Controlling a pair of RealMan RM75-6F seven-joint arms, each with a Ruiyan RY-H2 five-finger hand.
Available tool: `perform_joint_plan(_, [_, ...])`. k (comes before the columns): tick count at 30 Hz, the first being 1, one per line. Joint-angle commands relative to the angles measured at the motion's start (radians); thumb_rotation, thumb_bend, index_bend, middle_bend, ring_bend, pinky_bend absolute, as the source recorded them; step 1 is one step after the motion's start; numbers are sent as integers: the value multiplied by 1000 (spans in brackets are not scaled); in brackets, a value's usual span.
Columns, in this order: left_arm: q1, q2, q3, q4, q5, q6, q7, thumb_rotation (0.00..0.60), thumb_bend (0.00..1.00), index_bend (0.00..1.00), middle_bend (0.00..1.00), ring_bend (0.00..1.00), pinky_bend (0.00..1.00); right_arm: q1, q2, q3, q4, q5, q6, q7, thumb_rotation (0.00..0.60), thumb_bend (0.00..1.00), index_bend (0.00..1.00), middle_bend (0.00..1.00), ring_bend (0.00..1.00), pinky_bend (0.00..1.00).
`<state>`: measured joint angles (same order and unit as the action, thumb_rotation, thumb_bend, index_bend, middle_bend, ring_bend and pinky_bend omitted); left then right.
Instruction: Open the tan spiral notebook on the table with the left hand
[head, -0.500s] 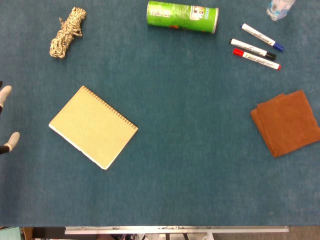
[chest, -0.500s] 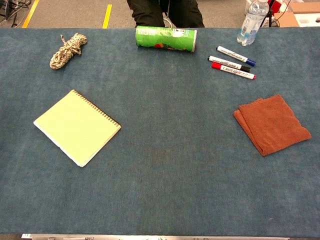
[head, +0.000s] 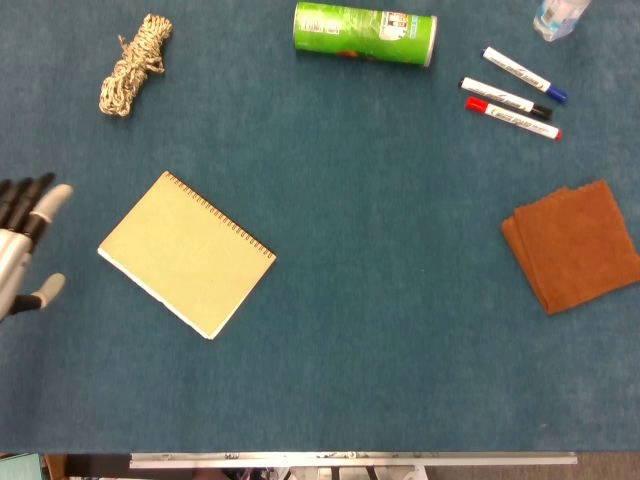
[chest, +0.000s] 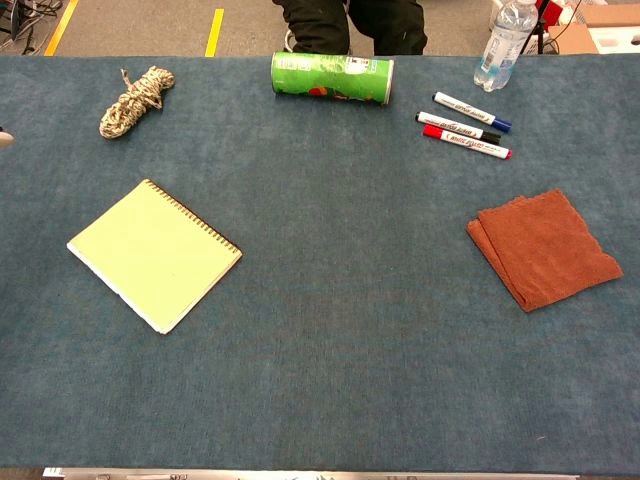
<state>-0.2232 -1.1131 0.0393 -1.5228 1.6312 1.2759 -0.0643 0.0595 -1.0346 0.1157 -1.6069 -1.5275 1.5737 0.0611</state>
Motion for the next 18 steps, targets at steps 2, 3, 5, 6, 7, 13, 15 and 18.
perform_joint_plan(2, [-69,-34,29,78,76,-67,-31,600,246,0,0,0,0,-1,4,-1,-10,-1,0,-7,600,188,442,361,256,330])
perform_joint_plan(3, [-84,-47,33,99,94,-77,-39,600,246,0,0,0,0,-2,4,-3,-13,-3,3,-10,600,188,442,361,256,330])
perform_joint_plan(5, [-104,-73,37,134,112,-88,-56,600,246,0,0,0,0,-7,4,-6,-17,-5,8,-14,600,187,442,361,256,330])
perform_joint_plan(6, [-116,-93,38,161,123,-89,-69,600,246,0,0,0,0,-10,5,-8,-20,-6,12,-15,600,187,442,361,256,330])
perform_joint_plan(7, [-123,-110,38,185,131,-87,-80,600,246,0,0,0,0,-12,5,-9,-21,-5,14,-15,600,187,442,361,256,330])
perform_joint_plan(13, [-159,-202,59,341,167,-91,-129,600,246,0,0,0,0,-27,11,-15,-27,1,24,-18,600,188,442,361,256,330])
perform_joint_plan(15, [-166,-228,67,383,168,-95,-152,600,246,0,0,0,0,-30,10,-17,-28,3,23,-20,600,188,442,361,256,330])
perform_joint_plan(18, [-174,-269,75,445,165,-99,-186,600,246,0,0,0,0,-30,8,-22,-32,2,18,-29,600,188,442,361,256,330])
